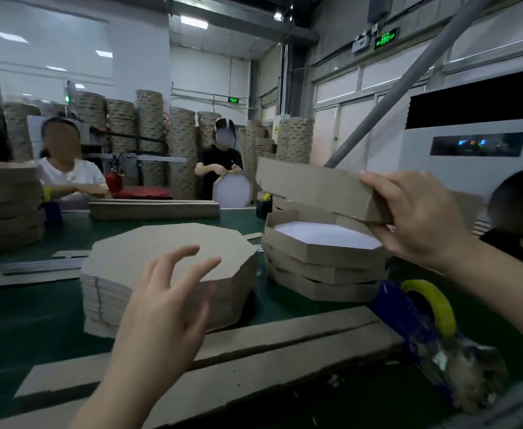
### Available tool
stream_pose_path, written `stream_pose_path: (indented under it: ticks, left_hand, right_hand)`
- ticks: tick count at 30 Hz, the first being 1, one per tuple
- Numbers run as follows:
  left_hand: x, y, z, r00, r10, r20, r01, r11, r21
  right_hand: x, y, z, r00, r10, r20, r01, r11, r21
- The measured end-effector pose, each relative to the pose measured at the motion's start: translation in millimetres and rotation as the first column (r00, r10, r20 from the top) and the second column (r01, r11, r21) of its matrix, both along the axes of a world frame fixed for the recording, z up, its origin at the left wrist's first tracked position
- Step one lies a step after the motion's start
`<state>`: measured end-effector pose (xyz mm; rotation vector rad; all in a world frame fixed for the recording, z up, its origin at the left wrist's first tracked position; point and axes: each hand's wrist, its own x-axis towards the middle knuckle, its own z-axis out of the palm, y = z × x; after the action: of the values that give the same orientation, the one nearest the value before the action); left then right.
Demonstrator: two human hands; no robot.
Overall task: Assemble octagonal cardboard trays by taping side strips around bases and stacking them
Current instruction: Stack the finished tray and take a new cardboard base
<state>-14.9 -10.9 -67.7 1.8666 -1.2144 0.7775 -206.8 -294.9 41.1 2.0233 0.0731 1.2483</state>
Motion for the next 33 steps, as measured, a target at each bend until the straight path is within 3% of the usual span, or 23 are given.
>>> stream_pose_path:
  ticks: [3, 9, 14, 16, 18, 19, 23, 33]
  left_hand:
    - [27.5, -7.2, -32.7, 0.999, 0.039, -0.032, -0.038, 0.999, 0.03]
    - [61.1, -12.9, -73.3, 0.996, 0.06, 0.06, -0.061, 0.998, 0.006]
    - [71.9, -15.1, -81.0, 0.991, 0.086, 0.104, -0.084, 0.996, -0.019]
    - [72.4, -15.0, -81.1, 0.992, 0.087, 0.09, -0.087, 0.996, -0.004]
    - [72.6, -14.4, -81.4, 0.993, 0.085, 0.078, -0.088, 0.995, 0.04]
    - [72.4, -14.3, -82.0, 0.993, 0.087, 0.077, -0.092, 0.994, 0.058]
    - [69.6, -13.3, -81.7, 0.994, 0.086, 0.061, -0.09, 0.994, 0.063]
    - [65.7, -11.9, -81.8, 0.997, 0.069, 0.039, -0.071, 0.996, 0.053]
  right_hand:
    - [44.4, -44.8, -24.2, 1.0, -0.01, -0.026, 0.01, 1.0, -0.019]
    - [107.2, -112.3, -45.3, 0.98, -0.094, -0.174, 0.099, 0.995, 0.023]
    - [123.1, -154.0, -63.5, 0.974, -0.054, -0.22, 0.094, 0.98, 0.175]
    - [123.7, -167.6, -79.5, 0.944, -0.079, -0.322, 0.204, 0.904, 0.375]
    - [122.8, -172.4, -87.1, 0.938, -0.101, -0.331, 0.296, 0.728, 0.618]
    - [123.0, -173.9, -86.9, 0.939, -0.107, -0.328, 0.31, 0.677, 0.668]
    - [124.6, -172.6, -78.4, 0.894, -0.042, -0.446, 0.337, 0.72, 0.607]
    - [99.6, -163.8, -76.6, 0.797, -0.096, -0.596, 0.511, 0.633, 0.582]
